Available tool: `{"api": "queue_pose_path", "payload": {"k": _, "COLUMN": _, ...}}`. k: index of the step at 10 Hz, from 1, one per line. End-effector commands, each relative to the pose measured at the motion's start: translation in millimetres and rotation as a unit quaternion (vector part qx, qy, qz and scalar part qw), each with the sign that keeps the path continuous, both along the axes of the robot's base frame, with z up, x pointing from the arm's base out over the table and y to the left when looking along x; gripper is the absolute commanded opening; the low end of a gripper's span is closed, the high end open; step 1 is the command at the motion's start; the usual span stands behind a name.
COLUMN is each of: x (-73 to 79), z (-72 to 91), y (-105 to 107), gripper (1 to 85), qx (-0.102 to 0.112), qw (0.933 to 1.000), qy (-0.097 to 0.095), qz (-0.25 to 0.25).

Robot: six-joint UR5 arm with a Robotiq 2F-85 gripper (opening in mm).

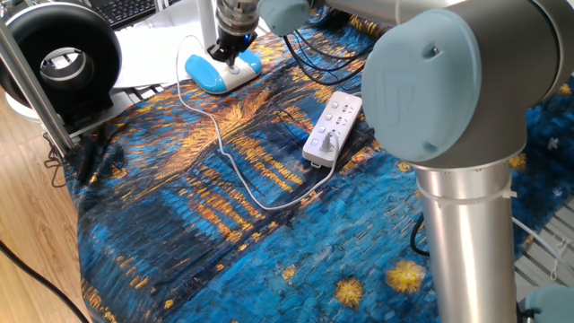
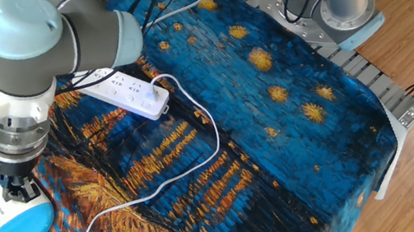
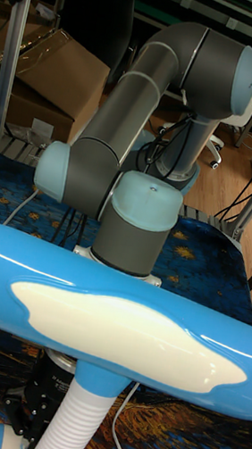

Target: Plug in the power cord of the desk lamp, turn on the socket, and light up the desk lamp

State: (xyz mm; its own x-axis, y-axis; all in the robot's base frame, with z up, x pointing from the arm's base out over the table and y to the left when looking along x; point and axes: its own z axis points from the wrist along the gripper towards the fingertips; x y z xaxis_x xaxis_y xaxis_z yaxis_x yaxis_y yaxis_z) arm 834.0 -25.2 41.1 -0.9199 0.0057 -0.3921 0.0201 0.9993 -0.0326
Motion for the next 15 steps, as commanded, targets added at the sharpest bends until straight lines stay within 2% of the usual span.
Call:
{"api": "queue_pose_path", "payload": {"k": 1, "x": -1.5, "z": -1.4, "y": -2, "gripper": 1.3, "qx": 0.001, "qw": 1.0000, "qy": 0.000, "qz": -0.005}}
{"api": "queue_pose_path", "payload": {"k": 3, "x": -3.6, "z": -4.9, "y": -1, "gripper": 1.3, "qx": 0.002, "qw": 1.0000, "qy": 0.002, "qz": -0.006}}
{"api": "queue_pose_path", "payload": {"k": 5, "x": -5.9, "z": -7.5, "y": -4, "gripper": 1.3, "qx": -0.006, "qw": 1.0000, "qy": 0.003, "qz": -0.003}}
{"api": "queue_pose_path", "payload": {"k": 8, "x": -10.4, "z": -11.9, "y": -1, "gripper": 1.3, "qx": -0.002, "qw": 1.0000, "qy": 0.005, "qz": -0.007}}
{"api": "queue_pose_path", "payload": {"k": 11, "x": -24.7, "z": -6.0, "y": 1, "gripper": 1.3, "qx": 0.003, "qw": 0.9999, "qy": 0.009, "qz": -0.005}}
{"api": "queue_pose_path", "payload": {"k": 13, "x": -28.1, "z": -3.7, "y": 1, "gripper": 1.3, "qx": 0.003, "qw": 0.9999, "qy": 0.015, "qz": -0.005}}
{"api": "queue_pose_path", "payload": {"k": 15, "x": -27.4, "z": -4.0, "y": 1, "gripper": 1.3, "qx": 0.000, "qw": 0.9999, "qy": 0.012, "qz": -0.007}}
